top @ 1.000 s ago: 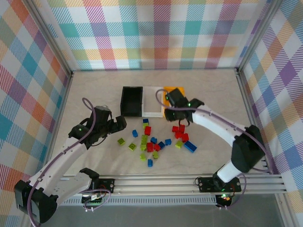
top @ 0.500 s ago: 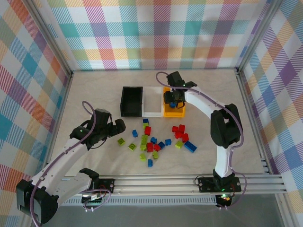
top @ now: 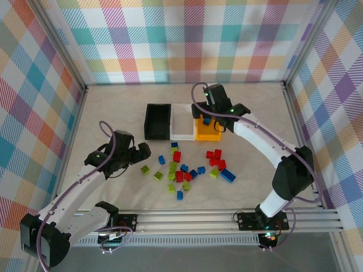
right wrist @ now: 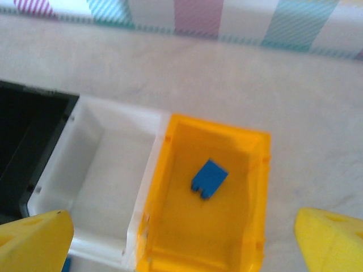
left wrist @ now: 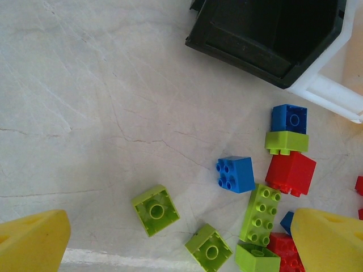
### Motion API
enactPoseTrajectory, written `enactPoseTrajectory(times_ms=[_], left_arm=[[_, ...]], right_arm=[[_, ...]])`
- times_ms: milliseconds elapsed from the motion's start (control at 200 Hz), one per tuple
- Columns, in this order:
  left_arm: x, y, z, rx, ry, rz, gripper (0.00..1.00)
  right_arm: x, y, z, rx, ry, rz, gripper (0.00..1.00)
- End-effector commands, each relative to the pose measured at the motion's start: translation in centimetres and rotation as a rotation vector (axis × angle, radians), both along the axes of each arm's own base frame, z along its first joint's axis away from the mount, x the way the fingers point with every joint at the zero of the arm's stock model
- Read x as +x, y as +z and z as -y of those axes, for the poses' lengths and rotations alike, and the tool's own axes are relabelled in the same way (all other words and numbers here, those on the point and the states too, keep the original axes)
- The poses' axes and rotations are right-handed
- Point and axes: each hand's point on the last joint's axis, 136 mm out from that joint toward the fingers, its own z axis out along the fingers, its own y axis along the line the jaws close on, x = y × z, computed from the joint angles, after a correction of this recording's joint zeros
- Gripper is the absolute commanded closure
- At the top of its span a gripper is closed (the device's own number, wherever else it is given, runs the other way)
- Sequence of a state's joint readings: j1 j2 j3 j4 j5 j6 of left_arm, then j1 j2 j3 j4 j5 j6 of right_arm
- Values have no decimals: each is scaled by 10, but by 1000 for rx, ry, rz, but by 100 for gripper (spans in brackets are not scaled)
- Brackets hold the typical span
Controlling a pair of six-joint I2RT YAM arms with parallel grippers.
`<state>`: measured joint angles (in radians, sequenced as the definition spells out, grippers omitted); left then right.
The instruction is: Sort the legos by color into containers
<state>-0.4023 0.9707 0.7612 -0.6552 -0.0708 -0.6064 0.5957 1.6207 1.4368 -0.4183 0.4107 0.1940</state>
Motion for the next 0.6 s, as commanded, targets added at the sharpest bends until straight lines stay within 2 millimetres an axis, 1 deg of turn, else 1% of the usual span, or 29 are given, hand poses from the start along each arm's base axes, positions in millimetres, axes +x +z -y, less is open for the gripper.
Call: enactPoseTrajectory(times_ms=[0, 30, 65, 85, 95, 120, 155, 205, 220, 250, 320, 370, 470, 505, 595], left_arm=[[-2, -3, -3, 9, 4, -25, 0], [-2, -4, -3, 11, 1, -31, 0], [-2, -6, -4, 17, 2, -37, 0], [-3, -7, -4, 20, -1, -41, 0], [-3, -7, -4, 19, -2, -42, 0], [-4, -8, -4, 23, -6, -45, 0], [-5, -10, -5, 27, -5, -53, 1], [-7, -16, -4, 26, -12, -67, 2], [-8, -18, -4, 26, -11, -74, 2], [-10, -26, -4, 28, -4, -97, 3], [-13, -44, -4, 25, 9, -134, 6], [-13, -56, -2, 23, 13, -159, 9], [-6, -68, 5, 16, 11, -175, 15], [-3, -71, 7, 11, 17, -171, 15], [1, -82, 11, 6, 26, -189, 15]], right_arm=[[9, 7, 27, -84, -150, 102, 0], [8, 3, 35, -53, -197, 77, 0], [6, -6, 38, -13, -202, 18, 0], [4, -14, 31, 23, -133, -34, 0], [3, -15, 29, 30, -114, -42, 0], [2, -21, 20, 81, -30, -89, 6], [1, -26, 20, 124, -11, -125, 7], [3, -31, 26, 167, -50, -134, 6], [3, -31, 28, 182, -62, -119, 0], [1, -32, 30, 197, -72, -106, 0], [-6, -34, 30, 205, -58, -112, 0], [-9, -37, 35, 181, -75, -136, 0], [-20, -46, 32, 166, -44, -200, 0], [-24, -48, 29, 177, -27, -208, 0], [-31, -51, 32, 186, -38, -216, 0]])
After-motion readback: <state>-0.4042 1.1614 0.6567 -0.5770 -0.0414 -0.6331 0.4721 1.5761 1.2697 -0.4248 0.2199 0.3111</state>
